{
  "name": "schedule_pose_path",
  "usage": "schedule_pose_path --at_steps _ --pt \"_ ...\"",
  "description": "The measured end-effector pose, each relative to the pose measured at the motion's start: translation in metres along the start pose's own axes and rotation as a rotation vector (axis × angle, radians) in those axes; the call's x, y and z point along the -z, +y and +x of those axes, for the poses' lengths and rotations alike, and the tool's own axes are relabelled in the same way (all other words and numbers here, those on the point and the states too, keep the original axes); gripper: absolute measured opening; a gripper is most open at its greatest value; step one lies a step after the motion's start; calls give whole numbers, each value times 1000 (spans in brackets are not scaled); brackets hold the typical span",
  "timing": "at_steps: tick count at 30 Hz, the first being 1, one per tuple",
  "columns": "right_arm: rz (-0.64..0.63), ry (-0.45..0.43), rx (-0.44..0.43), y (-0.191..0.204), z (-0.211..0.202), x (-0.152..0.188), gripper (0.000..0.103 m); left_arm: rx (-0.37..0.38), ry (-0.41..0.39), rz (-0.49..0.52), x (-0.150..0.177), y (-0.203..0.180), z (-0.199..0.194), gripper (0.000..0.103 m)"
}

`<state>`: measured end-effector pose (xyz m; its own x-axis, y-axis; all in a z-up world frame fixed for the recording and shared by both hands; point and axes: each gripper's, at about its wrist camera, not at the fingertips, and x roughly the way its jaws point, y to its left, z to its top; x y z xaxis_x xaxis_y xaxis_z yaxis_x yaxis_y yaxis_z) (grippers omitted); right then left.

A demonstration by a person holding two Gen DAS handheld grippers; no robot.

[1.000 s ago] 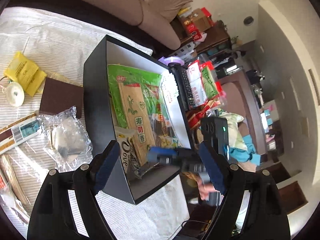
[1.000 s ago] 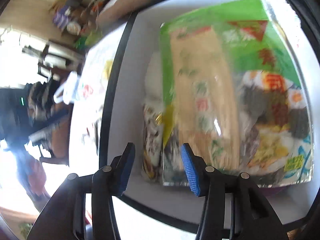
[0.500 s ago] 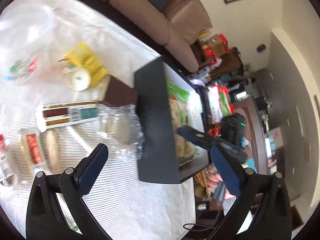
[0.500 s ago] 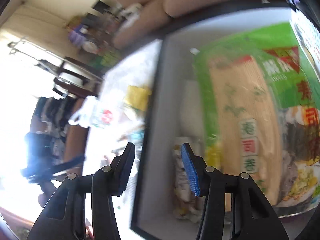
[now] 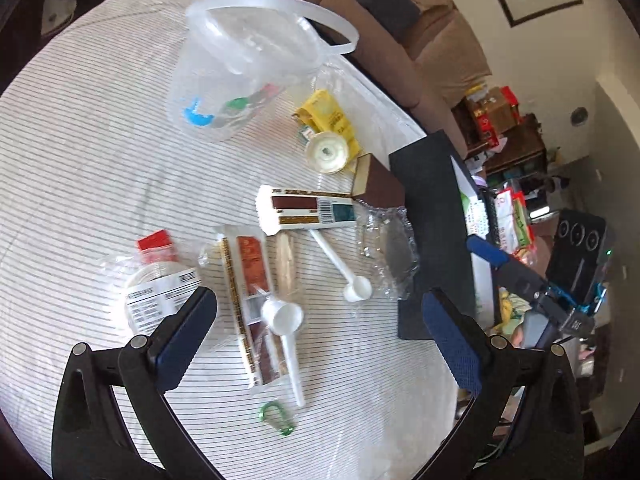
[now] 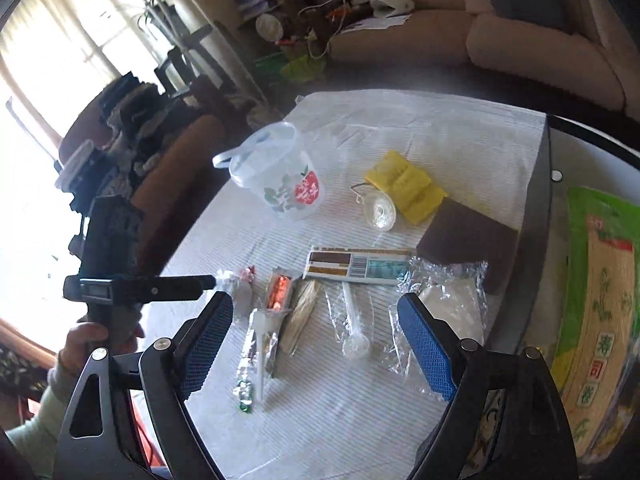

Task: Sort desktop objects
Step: 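Withdraw both tools from the box toward the table, then grasp the white-and-brown Dove chocolate bar with the right gripper and lift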

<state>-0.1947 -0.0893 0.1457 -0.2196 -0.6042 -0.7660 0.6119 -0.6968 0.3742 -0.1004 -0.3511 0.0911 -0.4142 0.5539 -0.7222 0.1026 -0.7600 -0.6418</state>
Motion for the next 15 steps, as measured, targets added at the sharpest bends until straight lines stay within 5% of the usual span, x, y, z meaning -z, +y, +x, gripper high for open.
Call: schedule_pose_path --at_steps 6,15 --pt "-26 49 36 11 48 5 88 -41 -3 46 34 6 6 103" --pt "-304 188 224 20 132 -14 85 -21 29 127 74 -16 24 103"
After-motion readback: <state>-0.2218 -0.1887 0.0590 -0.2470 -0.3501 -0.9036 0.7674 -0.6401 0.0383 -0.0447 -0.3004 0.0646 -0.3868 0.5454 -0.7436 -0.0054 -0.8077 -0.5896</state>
